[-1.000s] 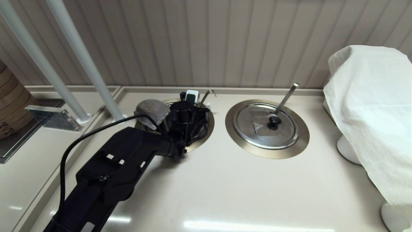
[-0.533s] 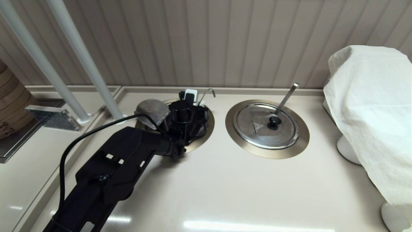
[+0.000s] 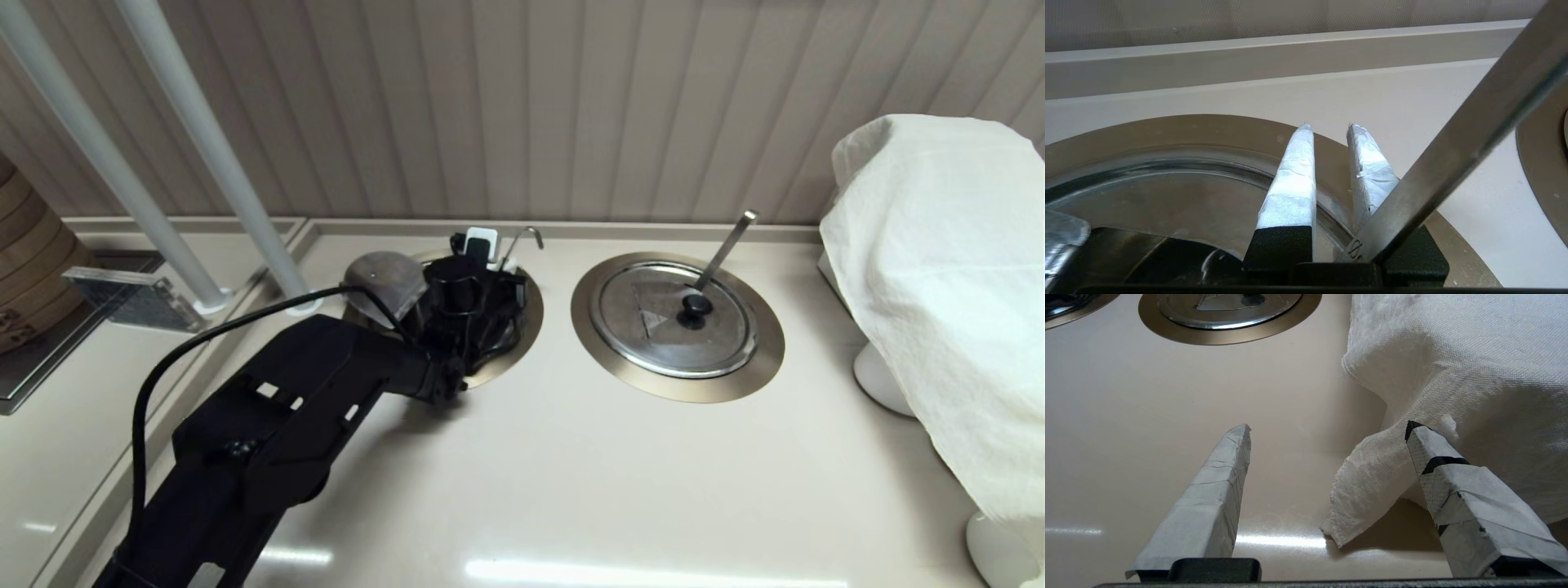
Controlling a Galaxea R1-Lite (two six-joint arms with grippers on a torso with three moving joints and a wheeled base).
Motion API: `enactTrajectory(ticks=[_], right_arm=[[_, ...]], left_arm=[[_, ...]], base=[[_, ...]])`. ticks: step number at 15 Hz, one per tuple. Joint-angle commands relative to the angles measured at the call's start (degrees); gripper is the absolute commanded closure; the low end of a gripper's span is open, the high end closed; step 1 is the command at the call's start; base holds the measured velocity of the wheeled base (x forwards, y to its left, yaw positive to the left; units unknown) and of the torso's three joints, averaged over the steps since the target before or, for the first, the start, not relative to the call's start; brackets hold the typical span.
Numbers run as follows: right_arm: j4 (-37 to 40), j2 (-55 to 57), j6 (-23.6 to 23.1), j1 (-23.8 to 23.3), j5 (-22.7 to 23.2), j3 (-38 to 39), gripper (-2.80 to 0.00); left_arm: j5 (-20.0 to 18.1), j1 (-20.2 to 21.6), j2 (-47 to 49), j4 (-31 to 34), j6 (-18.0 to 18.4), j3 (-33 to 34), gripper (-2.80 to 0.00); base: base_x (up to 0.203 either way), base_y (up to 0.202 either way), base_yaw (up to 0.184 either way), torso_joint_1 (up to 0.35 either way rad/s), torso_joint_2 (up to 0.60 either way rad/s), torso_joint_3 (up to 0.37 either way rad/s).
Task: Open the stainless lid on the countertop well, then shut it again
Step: Stir with a spoon
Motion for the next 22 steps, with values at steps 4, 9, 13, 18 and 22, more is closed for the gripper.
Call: enactTrajectory(ticks=[4,9,13,18,22], right_arm=[[-0.01,-0.02,-0.02,0.00,0.04,0.00,-2.80],[-0.01,-0.02,-0.02,0.00,0.05,0.00,-2.80],[-0.01,-0.02,-0.02,0.00,0.04,0.00,-2.80],[-0.01,-0.02,-0.02,0.00,0.04,0.00,-2.80],[-0.01,-0.02,0.07,0.00,0.04,0.00,-2.80]], left_arm=[[0.74,0.83,-8.37,-0.73,0.01,5.52,0.00],[0.97,2.82,-18.80,-0.77,-0.73,17.35,0.00],[0.72,4.83,-23.26,-0.70,-0.96,22.30,0.00],[0.71,5.18,-23.78,0.13,-1.13,22.67,0.00],[0.16,3.85,-22.60,7.04,-3.82,23.43,0.00]], base=[[0.000,0.000,0.000,0.000,0.00,0.000],[0.000,0.000,0.000,0.000,0.00,0.000],[0.000,0.000,0.000,0.000,0.00,0.000],[0.000,0.000,0.000,0.000,0.00,0.000],[0.000,0.000,0.000,0.000,0.00,0.000]])
